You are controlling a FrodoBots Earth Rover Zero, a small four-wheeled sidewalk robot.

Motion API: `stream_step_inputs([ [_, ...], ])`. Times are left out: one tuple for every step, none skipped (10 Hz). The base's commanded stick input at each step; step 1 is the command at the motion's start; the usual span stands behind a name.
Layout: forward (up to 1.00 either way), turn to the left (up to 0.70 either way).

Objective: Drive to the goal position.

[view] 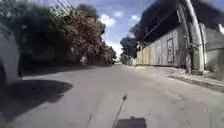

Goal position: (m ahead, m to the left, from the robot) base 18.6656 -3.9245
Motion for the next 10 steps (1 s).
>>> stream_step_inputs([
  [1.00, 0.00],
  [1.00, 0.00],
  [1.00, 0.00],
  [1.00, 0.00],
  [1.00, 0.00],
  [1.00, 0.00],
  [1.00, 0.00],
  [1.00, 0.00],
  [1.00, 0.00],
  [1.00, 0.00],
])
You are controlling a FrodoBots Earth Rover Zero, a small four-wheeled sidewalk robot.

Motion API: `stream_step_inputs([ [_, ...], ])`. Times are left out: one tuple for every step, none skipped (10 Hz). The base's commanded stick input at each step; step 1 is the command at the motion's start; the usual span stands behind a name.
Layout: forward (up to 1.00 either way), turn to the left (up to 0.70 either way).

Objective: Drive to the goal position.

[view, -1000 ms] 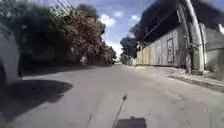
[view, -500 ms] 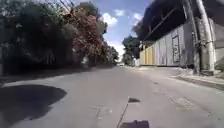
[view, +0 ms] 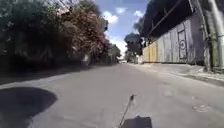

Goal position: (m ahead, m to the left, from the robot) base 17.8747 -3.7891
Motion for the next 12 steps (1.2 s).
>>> stream_step_inputs([
  [1.00, 0.00],
  [1.00, 0.00],
  [1.00, -0.01],
  [1.00, -0.02],
  [1.00, -0.03],
  [1.00, -0.02],
  [1.00, -0.02],
  [1.00, -0.02],
  [1.00, -0.01],
  [1.00, 0.00],
  [1.00, 0.00],
  [1.00, 0.00],
])
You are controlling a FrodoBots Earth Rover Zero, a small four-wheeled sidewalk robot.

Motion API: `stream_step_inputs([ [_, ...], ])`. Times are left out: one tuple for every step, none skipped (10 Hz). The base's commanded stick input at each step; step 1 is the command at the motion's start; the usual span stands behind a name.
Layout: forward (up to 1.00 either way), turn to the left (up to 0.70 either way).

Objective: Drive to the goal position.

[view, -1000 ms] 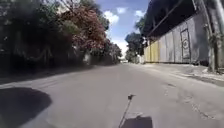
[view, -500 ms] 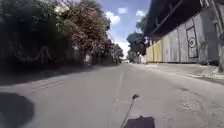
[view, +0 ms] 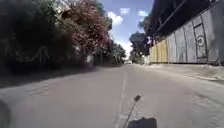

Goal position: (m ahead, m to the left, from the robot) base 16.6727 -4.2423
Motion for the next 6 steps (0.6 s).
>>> stream_step_inputs([
  [1.00, 0.00],
  [1.00, 0.00],
  [1.00, 0.00],
  [1.00, 0.00],
  [1.00, 0.00],
  [1.00, 0.03],
])
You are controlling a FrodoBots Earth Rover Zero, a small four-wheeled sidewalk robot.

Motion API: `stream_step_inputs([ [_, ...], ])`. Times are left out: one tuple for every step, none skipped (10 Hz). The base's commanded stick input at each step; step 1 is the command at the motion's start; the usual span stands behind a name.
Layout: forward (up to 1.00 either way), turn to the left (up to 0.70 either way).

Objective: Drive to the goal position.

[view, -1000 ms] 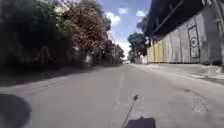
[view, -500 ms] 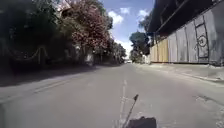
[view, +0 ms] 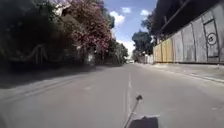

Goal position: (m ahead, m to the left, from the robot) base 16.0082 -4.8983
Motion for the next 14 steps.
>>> stream_step_inputs([
  [1.00, 0.15],
  [1.00, 0.33],
  [1.00, 0.18],
  [1.00, -0.02],
  [1.00, -0.02],
  [1.00, 0.00],
  [1.00, 0.00],
  [1.00, 0.00],
  [1.00, 0.00],
  [1.00, 0.00],
  [1.00, 0.00],
  [1.00, 0.00],
  [1.00, -0.03],
  [1.00, -0.04],
])
